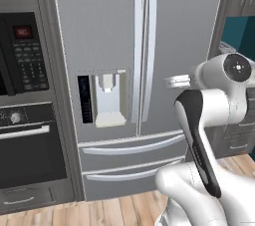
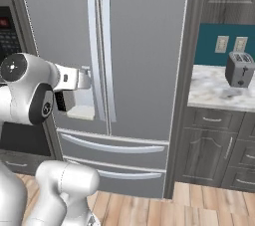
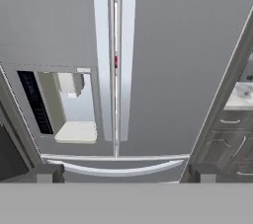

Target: Take the cupcake and donut from the fridge and place them on the empty tray on the dining counter.

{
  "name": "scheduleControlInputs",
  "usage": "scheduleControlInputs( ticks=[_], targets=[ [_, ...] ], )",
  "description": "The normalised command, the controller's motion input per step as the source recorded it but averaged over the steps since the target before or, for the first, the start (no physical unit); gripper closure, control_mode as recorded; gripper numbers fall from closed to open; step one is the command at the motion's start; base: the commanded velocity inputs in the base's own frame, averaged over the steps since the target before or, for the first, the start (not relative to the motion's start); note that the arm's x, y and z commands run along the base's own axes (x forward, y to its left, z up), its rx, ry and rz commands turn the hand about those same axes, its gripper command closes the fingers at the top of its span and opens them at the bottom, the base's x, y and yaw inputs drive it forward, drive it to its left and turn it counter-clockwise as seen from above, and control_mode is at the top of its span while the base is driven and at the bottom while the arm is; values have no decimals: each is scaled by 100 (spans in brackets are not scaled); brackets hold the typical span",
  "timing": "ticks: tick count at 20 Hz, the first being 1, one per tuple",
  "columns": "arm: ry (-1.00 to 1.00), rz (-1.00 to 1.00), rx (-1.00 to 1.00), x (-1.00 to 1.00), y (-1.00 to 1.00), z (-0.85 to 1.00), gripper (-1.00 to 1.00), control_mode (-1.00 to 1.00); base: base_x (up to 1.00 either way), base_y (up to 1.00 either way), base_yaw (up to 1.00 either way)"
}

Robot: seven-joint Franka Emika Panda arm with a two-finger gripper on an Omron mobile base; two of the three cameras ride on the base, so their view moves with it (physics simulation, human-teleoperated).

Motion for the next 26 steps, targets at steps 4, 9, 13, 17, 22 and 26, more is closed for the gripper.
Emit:
scheduleControlInputs(
  ticks=[4, 9, 13, 17, 22, 26],
  targets=[
    [0, 0, 6, 70, -4, -15, -100, -100, 0, 0, 0],
    [-1, 0, 4, 56, -7, -36, -100, -100, 0, 0, 0],
    [-3, 0, -3, 56, -1, -28, -100, -100, 0, 0, 0],
    [0, 0, -1, 67, 0, -21, -100, -100, 0, 0, 0],
    [0, 0, 0, 69, -1, -20, -100, -100, 0, 0, 0],
    [0, 0, 0, 68, 0, -23, -100, -100, 0, 0, 0]
  ],
)
